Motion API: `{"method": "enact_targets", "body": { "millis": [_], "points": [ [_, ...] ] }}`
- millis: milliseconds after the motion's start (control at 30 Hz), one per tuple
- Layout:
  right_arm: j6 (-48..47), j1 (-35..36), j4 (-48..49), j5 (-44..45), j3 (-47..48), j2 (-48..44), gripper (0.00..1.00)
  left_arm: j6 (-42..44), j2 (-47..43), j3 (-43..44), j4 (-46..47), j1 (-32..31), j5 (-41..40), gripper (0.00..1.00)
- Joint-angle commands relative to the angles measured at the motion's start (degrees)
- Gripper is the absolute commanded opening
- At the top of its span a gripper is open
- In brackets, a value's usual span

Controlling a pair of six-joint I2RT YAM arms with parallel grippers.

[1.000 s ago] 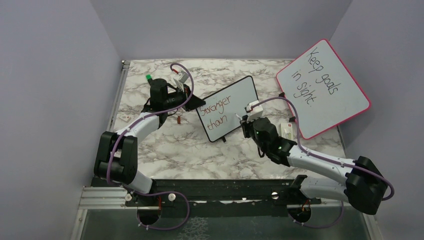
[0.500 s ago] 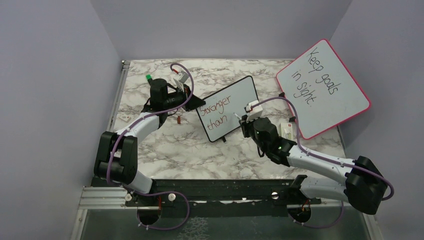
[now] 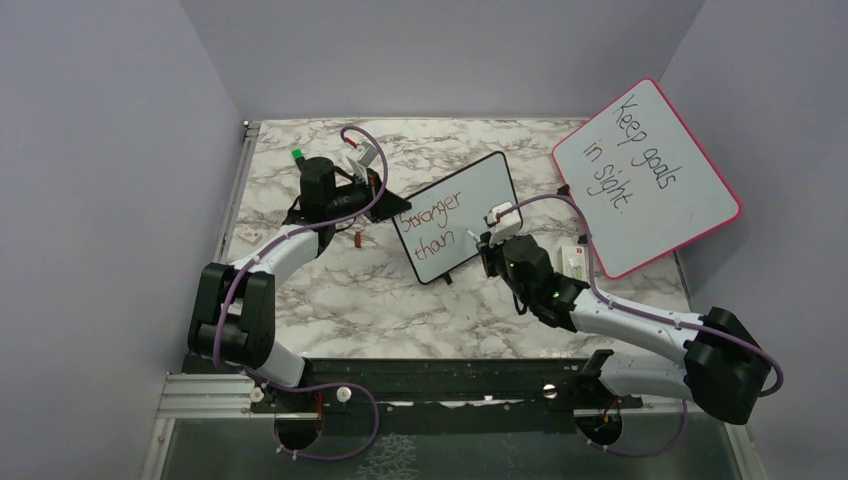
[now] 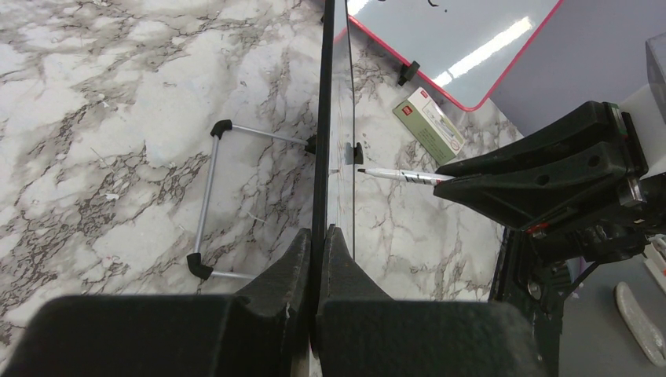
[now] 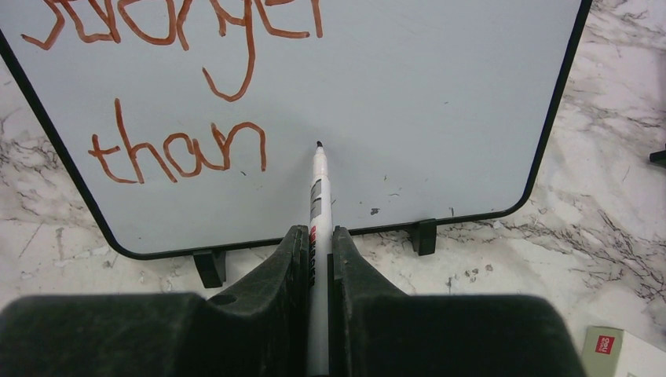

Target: Write a sentence on the whiteboard

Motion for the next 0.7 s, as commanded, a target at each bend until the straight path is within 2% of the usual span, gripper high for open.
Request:
{"method": "enact_targets", "body": {
  "millis": [0,667],
  "points": [
    [-1.0,-0.2,3.3,-1.6,0.6,0.0,0.01,3.5,2.1,-0.9,-6.8,-0.3,-3.7,0.0],
    [-2.6,-1.1,8.2,-0.6,2.0,2.3,0.01,3.5,2.2,-0.8,-6.8,-0.3,-3.6,0.0]
  ]
}}
